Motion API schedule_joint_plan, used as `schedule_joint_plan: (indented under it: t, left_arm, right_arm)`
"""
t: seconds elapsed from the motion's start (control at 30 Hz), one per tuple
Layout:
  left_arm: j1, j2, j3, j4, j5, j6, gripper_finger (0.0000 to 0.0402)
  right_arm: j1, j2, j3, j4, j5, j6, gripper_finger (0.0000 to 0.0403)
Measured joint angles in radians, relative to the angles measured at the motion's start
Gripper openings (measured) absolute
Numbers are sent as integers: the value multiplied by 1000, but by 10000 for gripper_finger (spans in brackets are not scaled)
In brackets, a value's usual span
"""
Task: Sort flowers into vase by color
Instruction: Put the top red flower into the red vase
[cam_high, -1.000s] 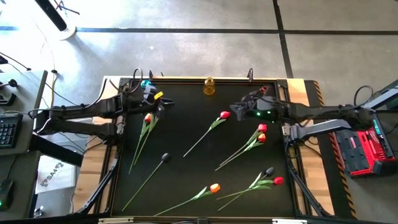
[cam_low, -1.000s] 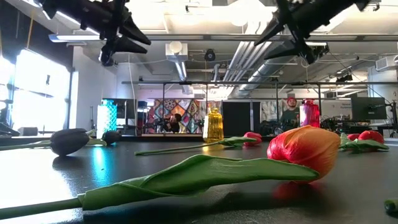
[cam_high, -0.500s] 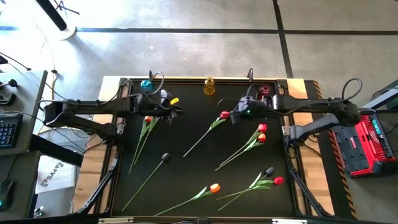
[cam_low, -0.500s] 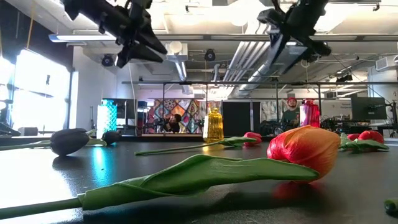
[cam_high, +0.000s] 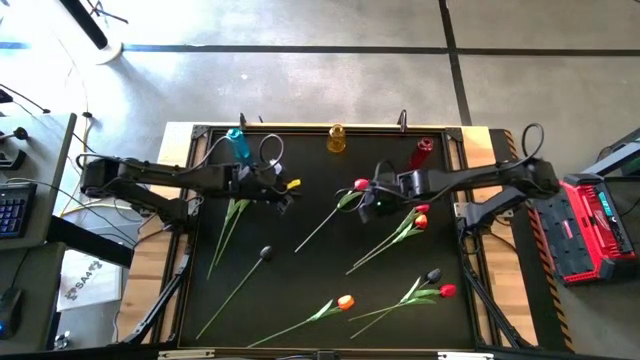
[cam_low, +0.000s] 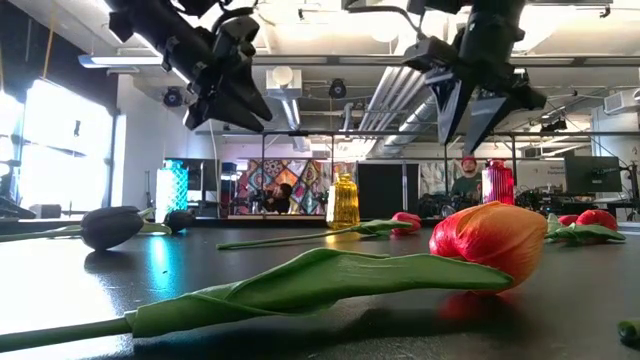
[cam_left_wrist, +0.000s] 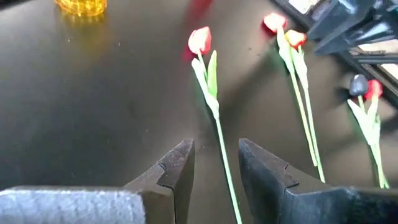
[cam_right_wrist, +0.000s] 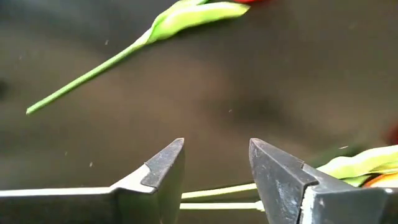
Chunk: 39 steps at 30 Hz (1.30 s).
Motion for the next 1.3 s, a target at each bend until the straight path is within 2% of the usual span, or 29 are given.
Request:
schedule_joint_plan:
  t: [0.17, 0.33, 0.57, 1.0, 1.13, 1.3]
  left_arm:
    - [-35, 107, 0, 59, -4, 91, 113]
    - [-43, 247, 31, 211, 79, 84, 115]
    - [-36, 387, 186, 89, 28, 139, 116]
    - [-13, 667, 409, 69, 63, 233, 116]
    - [-1, 728, 466, 18, 62, 231, 116]
    - [16, 768, 480, -11, 72, 264, 112]
  right_arm:
    - [32, -7, 0, 41, -1, -23, 167]
    - [9, -73, 0, 19, -9, -40, 167]
    - [9, -144, 0, -18, -6, -30, 167]
    - [44, -117, -1, -186, 49, -7, 167]
    - [41, -117, -26, -170, 43, -19, 167]
    - [41, -117, -162, -51, 13, 14, 167]
